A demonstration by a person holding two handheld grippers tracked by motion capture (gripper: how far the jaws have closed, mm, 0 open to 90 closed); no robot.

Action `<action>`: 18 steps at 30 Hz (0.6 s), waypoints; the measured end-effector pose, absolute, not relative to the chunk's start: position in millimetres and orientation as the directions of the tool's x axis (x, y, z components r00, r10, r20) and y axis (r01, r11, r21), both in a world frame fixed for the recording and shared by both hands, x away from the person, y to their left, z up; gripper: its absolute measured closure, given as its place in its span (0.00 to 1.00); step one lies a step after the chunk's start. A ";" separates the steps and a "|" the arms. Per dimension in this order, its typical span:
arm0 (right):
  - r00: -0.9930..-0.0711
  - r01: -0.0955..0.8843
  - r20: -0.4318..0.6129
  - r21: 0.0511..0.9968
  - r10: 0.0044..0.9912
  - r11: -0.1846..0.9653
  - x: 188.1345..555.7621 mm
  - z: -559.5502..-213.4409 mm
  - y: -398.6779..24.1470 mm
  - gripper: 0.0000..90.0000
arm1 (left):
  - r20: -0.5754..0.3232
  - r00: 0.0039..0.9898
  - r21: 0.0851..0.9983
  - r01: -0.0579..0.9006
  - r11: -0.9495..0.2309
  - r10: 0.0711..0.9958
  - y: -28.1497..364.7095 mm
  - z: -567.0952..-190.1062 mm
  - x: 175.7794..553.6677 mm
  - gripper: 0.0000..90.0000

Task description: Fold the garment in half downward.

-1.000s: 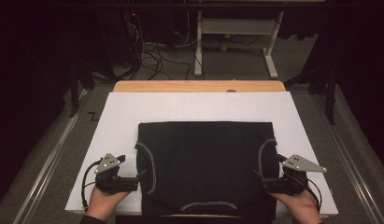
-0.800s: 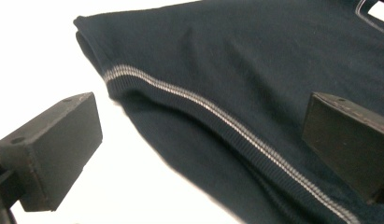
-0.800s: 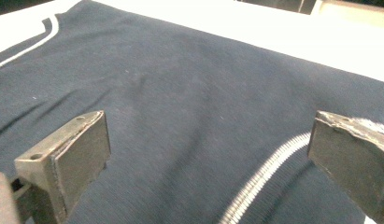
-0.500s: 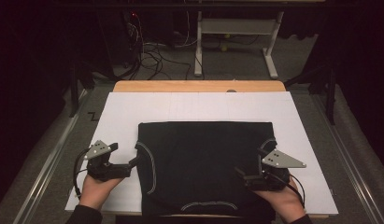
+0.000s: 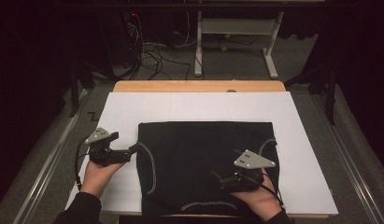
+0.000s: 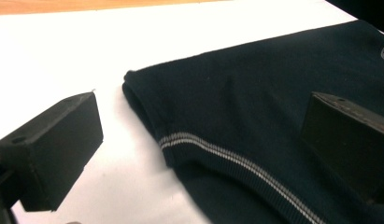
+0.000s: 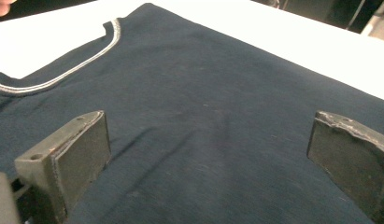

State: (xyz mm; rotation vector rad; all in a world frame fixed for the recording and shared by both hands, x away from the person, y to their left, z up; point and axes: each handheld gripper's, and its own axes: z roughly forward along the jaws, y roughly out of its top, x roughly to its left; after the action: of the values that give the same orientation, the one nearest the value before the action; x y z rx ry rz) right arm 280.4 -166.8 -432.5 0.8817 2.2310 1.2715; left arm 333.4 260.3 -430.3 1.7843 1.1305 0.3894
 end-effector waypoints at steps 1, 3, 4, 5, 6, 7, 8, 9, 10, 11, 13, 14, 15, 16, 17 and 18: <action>-0.713 0.314 -0.048 0.870 0.699 0.381 279.9 -433.2 -163.4 0.00 | -0.207 0.522 0.843 0.525 -0.121 0.827 259.4 -429.0 335.3 0.00; -0.727 0.310 -0.042 0.870 0.686 0.383 278.3 -435.4 -154.2 0.00 | -0.206 0.524 0.844 0.523 -0.121 0.826 257.8 -426.5 339.2 0.00; -0.733 0.306 -0.043 0.870 0.679 0.385 277.5 -436.7 -149.5 0.00 | -0.205 0.525 0.843 0.523 -0.123 0.826 257.0 -425.0 341.8 0.00; -0.739 0.304 -0.041 0.871 0.673 0.387 276.7 -438.1 -144.9 0.00 | -0.199 0.527 0.842 0.523 -0.131 0.826 256.3 -423.2 344.9 0.00; -0.744 0.306 -0.033 0.871 0.667 0.385 275.8 -439.7 -140.2 0.00 | -0.194 0.527 0.842 0.522 -0.135 0.827 255.5 -420.9 348.1 0.00; -0.751 0.305 -0.033 0.868 0.660 0.390 275.3 -441.3 -136.0 0.00 | -0.187 0.526 0.841 0.522 -0.142 0.829 254.5 -418.3 351.2 0.00; -0.754 0.308 -0.029 0.866 0.656 0.393 274.5 -442.8 -131.9 0.00 | -0.178 0.527 0.840 0.521 -0.151 0.831 253.2 -415.7 354.3 0.00; -0.758 0.308 -0.028 0.865 0.652 0.396 273.7 -444.2 -128.1 0.00 | -0.166 0.528 0.839 0.519 -0.162 0.833 251.7 -412.4 358.2 0.00; -0.764 0.307 -0.024 0.865 0.645 0.397 272.3 -445.6 -123.6 0.00 | -0.162 0.530 0.839 0.518 -0.166 0.833 251.0 -410.4 360.5 0.00; -0.769 0.303 -0.024 0.866 0.639 0.397 271.6 -446.5 -120.8 0.00 | -0.162 0.531 0.840 0.517 -0.166 0.832 250.3 -407.9 363.4 0.00; -0.779 0.304 -0.013 0.867 0.627 0.396 268.9 -448.1 -112.4 0.00 | -0.169 0.533 0.841 0.516 -0.161 0.829 250.0 -403.0 369.4 0.00; -0.784 0.304 -0.010 0.866 0.621 0.398 268.2 -448.6 -109.5 0.00 | -0.176 0.534 0.846 0.511 -0.150 0.827 250.1 -401.0 372.1 0.00; -0.791 0.301 -0.009 0.865 0.612 0.402 267.2 -448.9 -105.5 0.00 | -0.180 0.533 0.847 0.512 -0.146 0.827 250.2 -398.9 375.1 0.00; -0.800 0.298 -0.005 0.865 0.600 0.404 266.1 -449.2 -101.3 0.00 | -0.177 0.534 0.848 0.510 -0.148 0.827 250.2 -397.3 377.7 0.00; -0.806 0.294 -0.004 0.865 0.591 0.407 265.2 -449.3 -97.2 0.00 | -0.177 0.534 0.849 0.508 -0.147 0.826 250.1 -395.6 380.6 0.00; -0.814 0.294 0.004 0.865 0.582 0.406 264.4 -449.4 -91.9 0.00 | -0.177 0.535 0.849 0.507 -0.147 0.826 250.5 -394.8 381.9 0.00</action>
State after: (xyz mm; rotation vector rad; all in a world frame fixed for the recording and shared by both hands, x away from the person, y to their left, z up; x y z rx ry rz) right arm 264.4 -91.9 -449.4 0.7622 2.3680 1.3673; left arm 381.9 250.5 -394.8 1.8075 1.1053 0.4136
